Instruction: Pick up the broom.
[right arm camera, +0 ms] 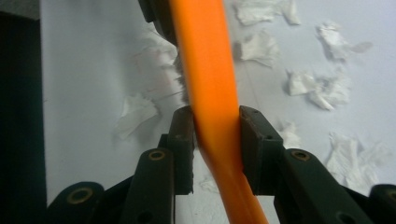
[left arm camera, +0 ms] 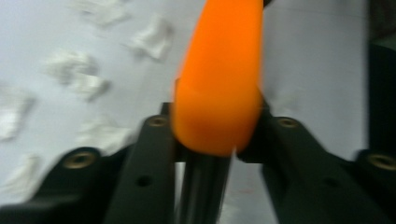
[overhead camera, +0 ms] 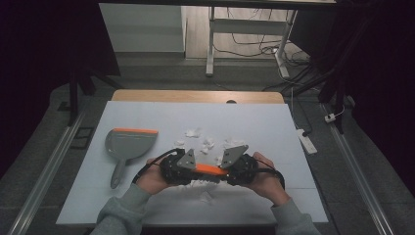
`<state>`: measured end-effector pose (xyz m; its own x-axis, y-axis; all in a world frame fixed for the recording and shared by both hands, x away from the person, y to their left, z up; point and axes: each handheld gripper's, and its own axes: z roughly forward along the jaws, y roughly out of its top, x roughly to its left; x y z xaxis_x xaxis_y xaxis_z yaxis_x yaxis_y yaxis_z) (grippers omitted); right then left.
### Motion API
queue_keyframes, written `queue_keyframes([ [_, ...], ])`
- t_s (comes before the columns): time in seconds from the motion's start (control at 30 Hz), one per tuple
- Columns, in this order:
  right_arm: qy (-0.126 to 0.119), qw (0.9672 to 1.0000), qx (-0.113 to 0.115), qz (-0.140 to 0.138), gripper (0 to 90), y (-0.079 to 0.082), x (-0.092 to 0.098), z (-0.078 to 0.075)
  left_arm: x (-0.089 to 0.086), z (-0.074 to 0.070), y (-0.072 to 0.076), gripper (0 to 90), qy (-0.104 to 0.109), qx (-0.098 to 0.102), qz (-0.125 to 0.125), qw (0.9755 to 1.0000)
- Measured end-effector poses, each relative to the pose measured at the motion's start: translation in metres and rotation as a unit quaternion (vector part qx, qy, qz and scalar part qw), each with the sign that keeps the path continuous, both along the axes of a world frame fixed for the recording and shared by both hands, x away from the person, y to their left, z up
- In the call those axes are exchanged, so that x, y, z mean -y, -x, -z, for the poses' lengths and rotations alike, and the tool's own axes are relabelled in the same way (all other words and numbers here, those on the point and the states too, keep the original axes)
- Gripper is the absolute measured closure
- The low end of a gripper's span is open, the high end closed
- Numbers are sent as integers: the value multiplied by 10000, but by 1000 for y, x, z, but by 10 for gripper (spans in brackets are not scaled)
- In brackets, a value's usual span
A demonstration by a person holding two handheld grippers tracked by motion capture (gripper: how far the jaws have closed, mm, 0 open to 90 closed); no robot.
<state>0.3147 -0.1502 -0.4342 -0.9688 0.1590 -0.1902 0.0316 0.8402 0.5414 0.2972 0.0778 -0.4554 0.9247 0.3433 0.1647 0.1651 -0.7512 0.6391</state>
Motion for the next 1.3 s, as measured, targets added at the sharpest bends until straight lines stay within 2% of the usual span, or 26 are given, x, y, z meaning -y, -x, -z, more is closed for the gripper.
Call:
queue_keyframes([
  [0.03,-77,9998,13,158,686,-2,3,0,-2,-1,1,481,67,108,-172,9998],
  [0.1,-144,9994,50,312,686,-5,7,0,-10,-3,2,362,234,177,-521,9982],
  [0.17,-214,9990,36,392,687,-6,10,-1,-19,-5,2,327,448,177,-847,9952],
  [0.23,-425,9974,6,576,687,-10,18,-3,-30,-7,4,294,596,199,-1150,9914],
  [0.33,-542,9964,-3,651,687,-12,23,-5,-48,-6,10,288,844,201,-1577,9837],
  [0.37,-661,9950,-18,752,687,-14,27,-7,-54,-5,13,288,896,201,-1691,9813],
  [0.43,-737,9939,-17,816,688,-15,31,-9,-66,-3,19,289,964,239,-1928,9762],
  [0.5,-778,9933,7,851,688,-16,32,-9,-77,-1,26,290,1034,282,-2089,9721],
  [0.57,-869,9916,47,954,689,-17,37,-11,-85,1,31,298,1075,327,-2226,9684],
  [0.67,-932,9905,60,1012,689,-18,40,-12,-97,6,39,300,1061,367,-2398,9643],
  [0.73,-1040,9878,118,1153,690,-20,46,-14,-105,9,43,301,1016,361,-2499,9622],
  [0.77,-1040,9878,118,1153,690,-20,46,-14,-109,10,44,301,1013,343,-2534,9614],
  [0.83,-1218,9844,146,1262,690,-21,52,-16,-117,12,47,302,1018,329,-2607,9595],
  [1.0,-1293,9811,206,1423,690,-23,58,-19,-132,18,52,303,1094,274,-2772,9542],
  [1.07,-1302,9798,219,1498,690,-24,60,-19,-139,21,54,310,1163,244,-2876,9503],
  [1.3,-1334,9766,281,1662,690,-28,68,-19,-152,27,52,313,1196,121,-3072,9440],
])
